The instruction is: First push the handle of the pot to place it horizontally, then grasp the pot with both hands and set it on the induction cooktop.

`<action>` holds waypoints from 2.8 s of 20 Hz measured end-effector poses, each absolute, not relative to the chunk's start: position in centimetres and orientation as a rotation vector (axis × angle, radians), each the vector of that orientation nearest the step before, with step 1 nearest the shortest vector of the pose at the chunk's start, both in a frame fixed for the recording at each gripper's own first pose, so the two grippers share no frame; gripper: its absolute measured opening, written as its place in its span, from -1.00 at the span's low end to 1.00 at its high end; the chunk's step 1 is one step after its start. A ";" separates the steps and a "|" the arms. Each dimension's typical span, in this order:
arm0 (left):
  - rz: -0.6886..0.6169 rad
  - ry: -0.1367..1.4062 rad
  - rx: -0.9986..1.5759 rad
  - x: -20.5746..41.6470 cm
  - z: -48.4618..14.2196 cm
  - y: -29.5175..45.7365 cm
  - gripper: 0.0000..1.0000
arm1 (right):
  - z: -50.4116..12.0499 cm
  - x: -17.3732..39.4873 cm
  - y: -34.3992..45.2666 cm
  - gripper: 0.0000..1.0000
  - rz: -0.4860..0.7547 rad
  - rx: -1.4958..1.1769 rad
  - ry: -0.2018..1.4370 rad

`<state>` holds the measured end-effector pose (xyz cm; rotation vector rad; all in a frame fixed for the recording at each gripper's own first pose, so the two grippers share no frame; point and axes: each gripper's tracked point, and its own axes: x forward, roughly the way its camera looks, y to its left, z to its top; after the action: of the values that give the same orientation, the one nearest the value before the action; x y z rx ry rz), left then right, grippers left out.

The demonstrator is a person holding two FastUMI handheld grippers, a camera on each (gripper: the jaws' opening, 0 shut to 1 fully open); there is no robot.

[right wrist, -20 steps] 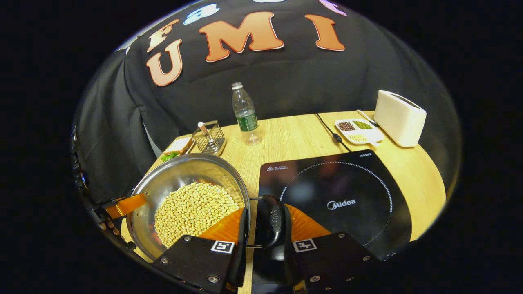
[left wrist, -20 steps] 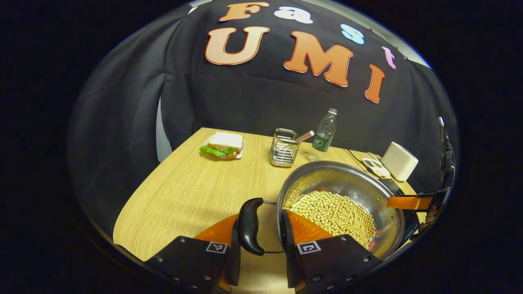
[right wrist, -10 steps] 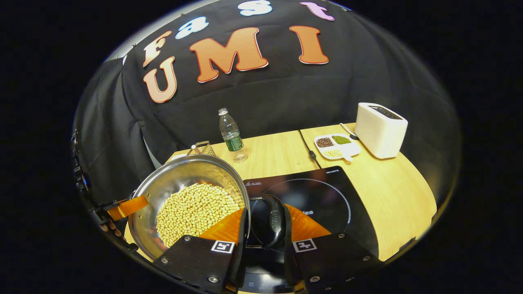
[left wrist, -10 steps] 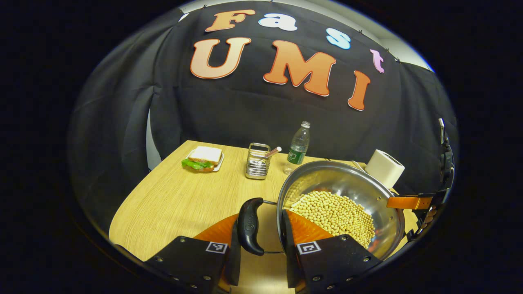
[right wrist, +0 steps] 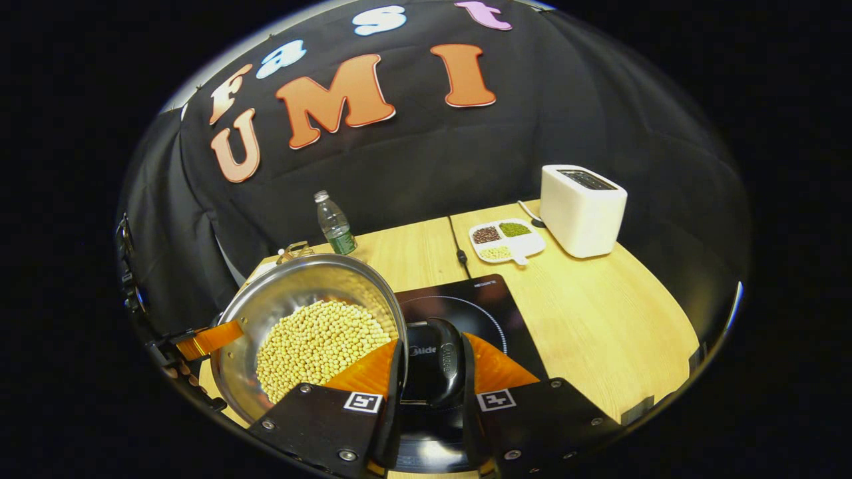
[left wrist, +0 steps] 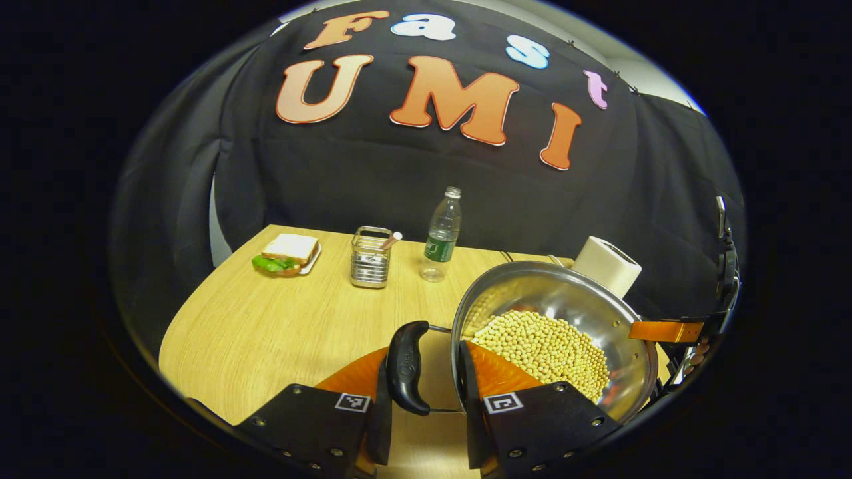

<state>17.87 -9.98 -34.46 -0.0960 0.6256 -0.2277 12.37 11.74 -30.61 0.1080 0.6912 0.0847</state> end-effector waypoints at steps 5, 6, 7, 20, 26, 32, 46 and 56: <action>-0.262 0.661 -0.089 18.1 -35.6 -13.7 -0.05 | -31.1 12.8 8.1 -0.25 0.050 0.120 0.702; -0.268 0.670 -0.089 18.1 -36.0 -14.4 -0.07 | -31.2 12.8 7.5 -0.25 0.043 0.123 0.707; -0.274 0.678 -0.089 18.1 -36.4 -15.1 -0.05 | -31.3 12.9 6.9 -0.25 0.037 0.123 0.710; -0.331 0.766 -0.097 18.5 -41.0 -21.7 -0.07 | -34.0 14.4 0.7 -0.25 -0.018 0.133 0.749; -0.330 0.768 -0.103 18.8 -41.2 -21.8 -0.07 | -34.7 14.5 0.6 -0.18 -0.014 0.149 0.764; -0.294 0.684 -0.025 18.8 -38.0 -20.5 0.27 | -33.1 14.4 0.0 0.37 -0.061 0.123 0.715; -0.109 0.238 0.024 15.0 -12.4 -10.2 0.43 | -10.4 9.3 -1.6 0.87 -0.027 -0.014 0.248; 0.001 0.023 -0.068 7.9 0.7 -3.4 0.38 | 1.2 3.1 -3.1 0.87 -0.024 -0.015 0.055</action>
<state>7.88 -3.40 0.68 -0.0678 0.0230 0.0011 3.12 -3.09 1.25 -0.0150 0.0551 -0.0242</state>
